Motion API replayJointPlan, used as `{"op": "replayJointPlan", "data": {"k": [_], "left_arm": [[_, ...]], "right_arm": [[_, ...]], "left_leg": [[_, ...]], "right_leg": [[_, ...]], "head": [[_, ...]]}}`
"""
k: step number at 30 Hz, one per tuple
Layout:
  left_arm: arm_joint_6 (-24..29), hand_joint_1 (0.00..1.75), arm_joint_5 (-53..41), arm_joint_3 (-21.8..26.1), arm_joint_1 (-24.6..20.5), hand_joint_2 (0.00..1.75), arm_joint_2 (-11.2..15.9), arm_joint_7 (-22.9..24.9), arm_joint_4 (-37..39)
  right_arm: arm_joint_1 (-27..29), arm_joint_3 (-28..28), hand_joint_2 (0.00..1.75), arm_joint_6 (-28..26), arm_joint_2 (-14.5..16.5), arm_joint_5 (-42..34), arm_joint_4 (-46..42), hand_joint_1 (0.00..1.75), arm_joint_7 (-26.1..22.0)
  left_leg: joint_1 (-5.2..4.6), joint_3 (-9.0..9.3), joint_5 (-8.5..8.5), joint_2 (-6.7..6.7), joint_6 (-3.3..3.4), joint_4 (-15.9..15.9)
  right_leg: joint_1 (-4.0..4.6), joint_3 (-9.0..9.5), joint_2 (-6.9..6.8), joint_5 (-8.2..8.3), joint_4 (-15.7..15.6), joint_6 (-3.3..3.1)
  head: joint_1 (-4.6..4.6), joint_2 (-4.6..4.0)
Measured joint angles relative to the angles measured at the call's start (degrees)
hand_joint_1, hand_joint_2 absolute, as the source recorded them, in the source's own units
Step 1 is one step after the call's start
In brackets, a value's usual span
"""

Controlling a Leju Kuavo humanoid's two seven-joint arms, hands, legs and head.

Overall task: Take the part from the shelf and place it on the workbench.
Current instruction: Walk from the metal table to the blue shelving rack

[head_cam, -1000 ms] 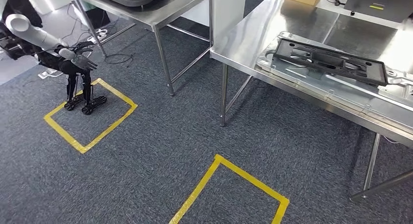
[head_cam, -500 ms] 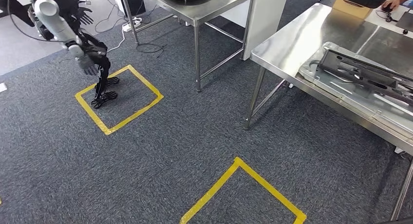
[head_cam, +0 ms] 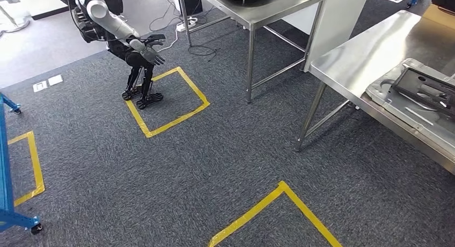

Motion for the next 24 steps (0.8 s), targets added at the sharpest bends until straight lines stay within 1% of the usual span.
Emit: {"op": "replayJointPlan", "data": {"k": [1,2,3,4,5,6,7,8,9,10,11,12,13,14,15,16,17,18,19,20,21,22,23,24], "left_arm": [[0.02,0.00,-0.05,0.00,-0.08,0.00,0.00,0.00,0.00],[0.04,0.00,-0.13,0.00,-0.12,0.00,0.00,-0.01,0.00],[0.06,0.00,-0.22,0.00,-0.08,0.00,0.00,-0.01,0.00],[0.10,0.00,-0.32,0.00,-0.02,0.00,0.00,0.00,0.00],[0.16,0.00,-0.43,0.00,0.04,0.00,0.01,0.01,0.00],[0.27,0.00,-0.51,0.00,0.04,0.00,0.02,0.02,0.00],[0.43,0.00,-0.57,0.00,-0.02,0.00,0.02,0.03,0.00],[0.62,0.00,-0.60,0.00,-0.13,0.00,0.03,0.03,0.00],[0.79,0.00,-0.62,0.00,-0.23,0.00,0.03,0.03,0.00],[0.92,0.00,-0.63,0.00,-0.26,0.00,0.03,0.02,0.00],[1.01,0.00,-0.63,0.00,-0.18,0.00,0.05,0.02,0.00],[1.05,0.00,-0.64,0.00,-0.02,0.00,0.07,0.02,0.00],[1.11,0.00,-0.63,0.00,0.10,0.00,0.09,0.01,0.00],[1.18,0.00,-0.63,0.00,0.12,0.00,0.11,0.00,0.00],[1.25,0.00,-0.64,0.00,0.06,0.00,0.13,-0.01,0.00],[1.33,0.00,-0.64,0.00,-0.06,0.00,0.15,-0.02,0.00],[1.43,0.00,-0.64,0.00,-0.14,0.00,0.16,-0.03,0.00],[1.56,0.00,-0.63,0.00,-0.16,0.00,0.15,-0.03,0.00],[1.72,0.00,-0.61,0.00,-0.13,0.00,0.15,-0.03,0.00],[1.86,0.00,-0.60,0.00,-0.08,0.00,0.15,-0.03,0.00],[1.96,0.00,-0.59,0.00,-0.05,0.00,0.15,-0.04,0.00],[2.01,0.00,-0.58,0.00,-0.04,0.00,0.16,-0.10,0.00],[2.02,0.00,-0.58,0.00,-0.09,0.00,0.16,-0.19,0.00],[2.03,0.00,-0.56,0.00,-0.13,0.00,0.17,-0.31,0.00]], "right_arm": [[0.06,0.01,0.00,-0.03,-0.01,-0.02,0.02,0.00,0.00],[0.09,0.01,0.00,-0.05,0.00,-0.04,0.03,0.00,0.00],[0.08,0.02,0.00,-0.07,0.01,-0.06,0.04,0.00,0.00],[0.06,0.02,0.00,-0.07,0.01,-0.08,0.05,0.00,0.00],[0.04,0.02,0.00,-0.08,0.02,-0.09,0.05,0.00,0.00],[0.02,0.02,0.00,-0.08,0.03,-0.10,0.05,0.00,0.00],[0.02,0.01,0.00,-0.08,0.04,-0.11,0.05,0.00,0.00],[0.01,0.01,0.00,-0.09,0.06,-0.13,0.05,0.00,-0.01],[-0.01,0.01,0.00,-0.10,0.06,-0.15,0.05,0.00,-0.03],[-0.07,0.01,0.00,-0.13,0.07,-0.17,0.05,0.00,-0.08],[-0.19,0.01,0.00,-0.14,0.08,-0.20,0.05,0.00,-0.15],[-0.33,0.02,0.00,-0.17,0.09,-0.23,0.05,0.00,-0.23],[-0.46,0.02,0.00,-0.20,0.11,-0.26,0.05,0.00,-0.30],[-0.52,0.02,0.00,-0.22,0.13,-0.30,0.05,0.00,-0.34],[-0.48,0.02,0.00,-0.26,0.14,-0.37,0.05,0.00,-0.37],[-0.39,0.02,0.00,-0.28,0.14,-0.45,0.06,0.00,-0.38],[-0.26,0.02,0.00,-0.29,0.14,-0.53,0.07,0.00,-0.39],[-0.16,0.02,0.00,-0.29,0.15,-0.60,0.08,0.00,-0.41],[-0.09,0.02,0.00,-0.29,0.15,-0.63,0.09,0.00,-0.44],[-0.04,0.02,0.00,-0.29,0.15,-0.64,0.09,0.00,-0.49],[-0.02,0.02,0.00,-0.30,0.15,-0.64,0.10,0.00,-0.54],[0.04,0.02,0.00,-0.31,0.14,-0.64,0.11,0.00,-0.58],[0.12,0.02,0.00,-0.31,0.14,-0.64,0.15,0.00,-0.65],[0.16,0.02,0.00,-0.32,0.15,-0.63,0.18,0.00,-0.72]], "left_leg": [[-0.02,-2.17,-1.97,1.19,-0.22,4.38],[0.03,-4.22,-3.51,1.78,-0.44,8.54],[0.10,-5.48,-4.16,2.05,-0.59,11.12],[0.17,-5.53,-3.74,2.26,-0.70,11.40],[0.22,-4.30,-2.36,2.59,-0.74,9.19],[0.24,-1.98,-0.44,3.28,-0.68,4.97],[0.10,0.69,1.30,4.48,-0.53,0.28],[-0.07,2.72,2.54,5.43,-0.27,-3.52],[-0.26,3.94,3.19,6.06,0.04,-5.89],[-0.48,4.29,3.33,6.17,0.36,-6.78],[-0.57,4.12,3.42,5.62,0.70,-6.93],[-0.47,4.08,3.59,5.12,1.06,-7.09],[-0.37,4.08,3.78,4.63,1.39,-7.28],[-0.22,4.09,3.98,4.15,1.70,-7.49],[-0.05,4.08,4.15,3.65,1.94,-7.63],[-0.06,3.98,4.19,3.10,2.07,-7.64],[-0.06,3.91,4.21,2.51,2.17,-7.63],[-0.05,3.89,4.22,1.86,2.20,-7.62],[-0.02,3.92,4.20,1.14,2.19,-7.58],[0.04,3.99,4.17,0.37,2.13,-7.53],[0.14,4.05,4.11,-0.45,1.99,-7.42],[0.23,4.03,4.02,-1.23,1.75,-7.26],[0.22,3.86,3.90,-1.99,1.41,-6.93],[0.25,3.60,3.87,-2.63,1.03,-6.71]], "right_leg": [[0.07,-0.01,-0.84,-0.05,-0.01,-0.19],[0.14,-0.02,-1.72,-0.10,0.00,-0.29],[0.18,-0.01,-2.53,-0.16,0.00,-0.32],[0.19,0.05,-3.30,-0.22,0.01,-0.30],[0.19,0.17,-4.01,-0.32,0.01,-0.23],[0.19,0.36,-4.68,-0.45,0.02,-0.11],[0.31,0.56,-5.29,-0.62,0.03,0.10],[0.46,0.72,-5.85,-0.85,0.09,0.37],[0.61,0.88,-6.39,-1.03,0.13,0.66],[0.73,0.98,-6.89,-1.17,0.15,0.97],[0.75,1.08,-7.38,-1.24,0.13,1.27],[0.62,1.14,-7.39,-1.40,0.18,1.58],[0.49,0.99,-6.63,-1.88,0.68,1.87],[0.36,0.35,-5.40,-2.98,2.18,2.09],[0.23,-0.96,-3.92,-4.68,5.02,2.25],[0.21,-2.83,-2.73,-6.67,8.93,2.33],[0.20,-4.93,-2.17,-8.42,13.11,2.41],[0.17,-6.59,-1.95,-9.29,16.23,2.51],[0.09,-7.35,-1.86,-8.95,17.37,2.62],[-0.07,-7.01,-1.72,-7.44,16.12,2.73],[-0.32,-5.73,-1.17,-5.14,12.85,2.88],[-0.68,-4.12,0.20,-2.99,8.82,3.06],[-0.96,-2.70,1.67,-1.50,5.27,3.12],[-1.08,-1.84,2.84,-0.75,3.00,3.05]], "head": [[-0.05,0.00],[-0.03,0.00],[-0.04,0.00],[-0.06,0.00],[-0.09,0.00],[-0.11,0.00],[-0.18,0.00],[-0.24,0.00],[-0.31,0.00],[-0.35,0.00],[-0.38,0.00],[-0.40,0.00],[-0.42,0.00],[-0.40,0.01],[-0.39,0.01],[-0.37,0.02],[-0.36,0.02],[-0.38,0.02],[-0.38,0.02],[-0.39,0.02],[-0.38,0.02],[-0.37,0.02],[-0.39,0.02],[-0.42,0.02]]}}
